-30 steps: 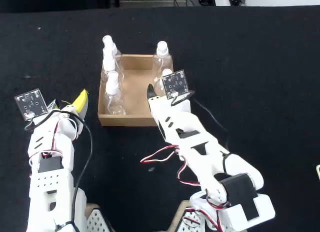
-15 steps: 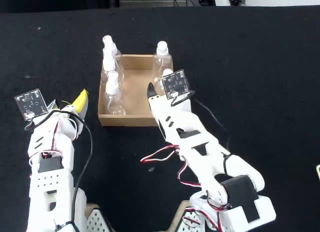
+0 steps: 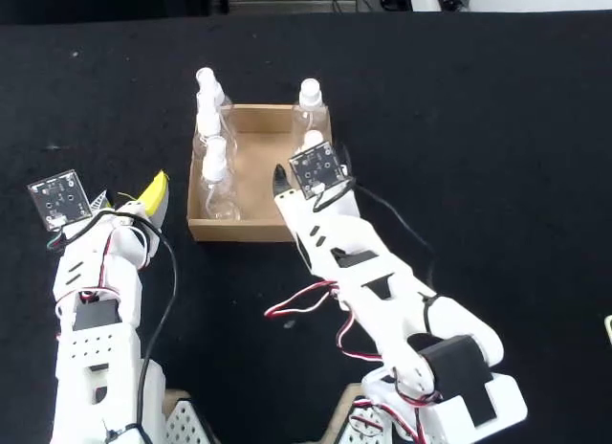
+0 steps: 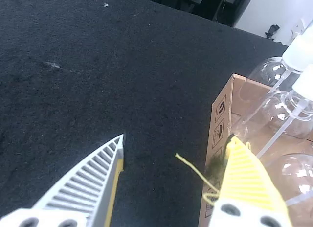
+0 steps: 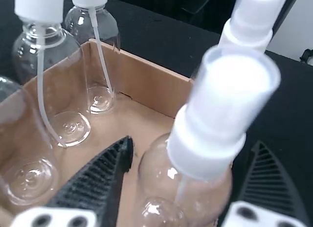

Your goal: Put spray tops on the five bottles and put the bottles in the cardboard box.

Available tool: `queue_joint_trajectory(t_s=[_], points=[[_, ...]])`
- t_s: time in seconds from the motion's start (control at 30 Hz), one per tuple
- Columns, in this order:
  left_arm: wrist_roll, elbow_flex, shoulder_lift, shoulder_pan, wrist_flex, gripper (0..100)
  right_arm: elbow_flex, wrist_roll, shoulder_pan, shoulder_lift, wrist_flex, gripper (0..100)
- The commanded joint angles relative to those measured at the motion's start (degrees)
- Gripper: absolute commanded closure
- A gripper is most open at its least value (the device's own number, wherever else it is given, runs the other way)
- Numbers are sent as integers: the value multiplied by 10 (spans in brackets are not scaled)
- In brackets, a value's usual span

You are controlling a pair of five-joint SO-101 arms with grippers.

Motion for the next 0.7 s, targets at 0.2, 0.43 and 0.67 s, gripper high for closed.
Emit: queue_joint_trajectory(t_s=[0.2,0.43,0.67], points=[[-7,-8,-5,-4,-12,700,12,5,7,-87,4,662],[-7,-8,-5,-4,-12,700,26,5,8,-120,4,662],[-7,-7,-5,-2,-12,700,26,5,11,-171,4,662]])
